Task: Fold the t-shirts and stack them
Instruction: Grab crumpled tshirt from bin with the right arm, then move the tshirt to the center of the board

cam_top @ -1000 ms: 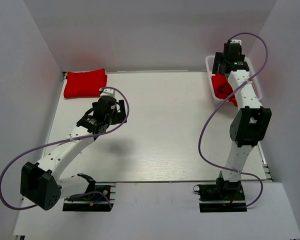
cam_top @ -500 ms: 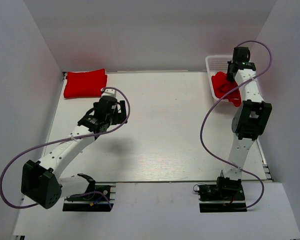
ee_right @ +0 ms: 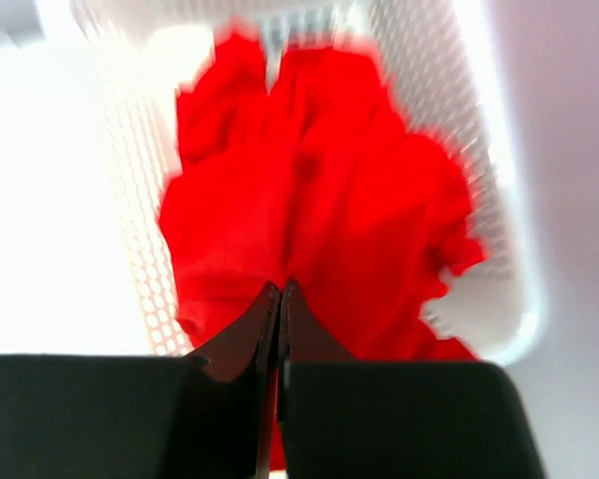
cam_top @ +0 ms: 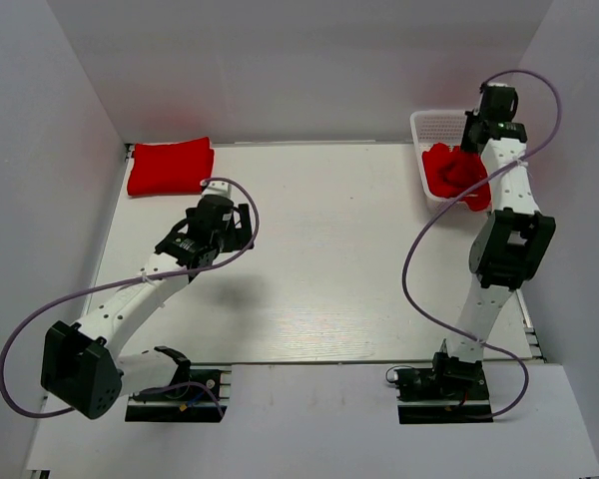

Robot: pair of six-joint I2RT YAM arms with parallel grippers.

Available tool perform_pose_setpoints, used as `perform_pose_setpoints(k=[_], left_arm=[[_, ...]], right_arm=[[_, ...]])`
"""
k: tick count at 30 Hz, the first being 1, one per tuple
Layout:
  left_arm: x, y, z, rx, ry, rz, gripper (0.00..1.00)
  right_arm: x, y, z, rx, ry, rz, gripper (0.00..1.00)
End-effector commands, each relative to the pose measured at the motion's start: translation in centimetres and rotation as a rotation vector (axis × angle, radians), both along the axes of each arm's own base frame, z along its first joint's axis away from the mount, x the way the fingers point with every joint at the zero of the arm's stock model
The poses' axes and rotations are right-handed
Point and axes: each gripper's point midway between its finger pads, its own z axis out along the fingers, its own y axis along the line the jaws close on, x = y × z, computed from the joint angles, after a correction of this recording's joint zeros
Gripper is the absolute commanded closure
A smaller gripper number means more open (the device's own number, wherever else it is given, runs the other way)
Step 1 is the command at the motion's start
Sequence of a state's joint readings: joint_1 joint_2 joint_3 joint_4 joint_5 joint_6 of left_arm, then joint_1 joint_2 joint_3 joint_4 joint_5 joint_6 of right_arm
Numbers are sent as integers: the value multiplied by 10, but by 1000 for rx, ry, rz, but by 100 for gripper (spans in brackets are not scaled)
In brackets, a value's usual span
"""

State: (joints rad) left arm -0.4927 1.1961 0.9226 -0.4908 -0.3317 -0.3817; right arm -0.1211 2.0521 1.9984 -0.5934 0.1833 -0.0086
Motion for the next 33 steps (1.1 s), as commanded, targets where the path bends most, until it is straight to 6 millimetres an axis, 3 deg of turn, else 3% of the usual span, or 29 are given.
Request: perform_pose_setpoints(k=[1, 2, 4, 7, 9, 10, 16, 17, 18, 19, 24, 27, 32, 33], left_arm=[[1, -2, 17, -46, -57, -2, 0], [1, -4, 15, -51, -54, -9, 0], [2, -7, 17, -71, -62, -12, 0], [3, -10, 18, -83, -68, -22, 0], [3, -12, 18, -88, -65, -29, 0], [3, -12, 18, -88, -65, -29, 0], [5, -15, 19, -101, -79, -36, 0], [5, -17, 17, -115, -76, -39, 0], [4, -18, 17, -120, -74, -47, 0], [4, -18, 17, -120, -73, -47, 0], [6, -19, 19, -131, -81, -42, 0], [6, -22, 20, -140, -86, -49, 0], [6, -21, 24, -145, -96, -50, 0], [5, -19, 22, -136, -90, -42, 0]], right_arm=[[2, -8, 133, -51, -349, -6, 100], [1, -11, 157, -62, -408, -16, 100], [3, -16, 180, -83, -478, -33, 100], [-3, -14, 230, -100, -625, -27, 100], [-13, -12, 264, -104, -709, -19, 100], [-19, -7, 291, -107, -787, -6, 100], [-50, 3, 383, -100, -1040, 13, 100], [-57, 8, 404, -113, -1115, 37, 100], [-79, 18, 443, -109, -1230, 75, 100], [-79, 18, 443, -109, -1231, 75, 100], [-110, 61, 482, -75, -1341, 294, 100], [-119, 97, 480, -40, -1318, 503, 100], [-129, 142, 456, 94, -1228, 752, 100], [-137, 159, 451, 124, -1203, 850, 100]])
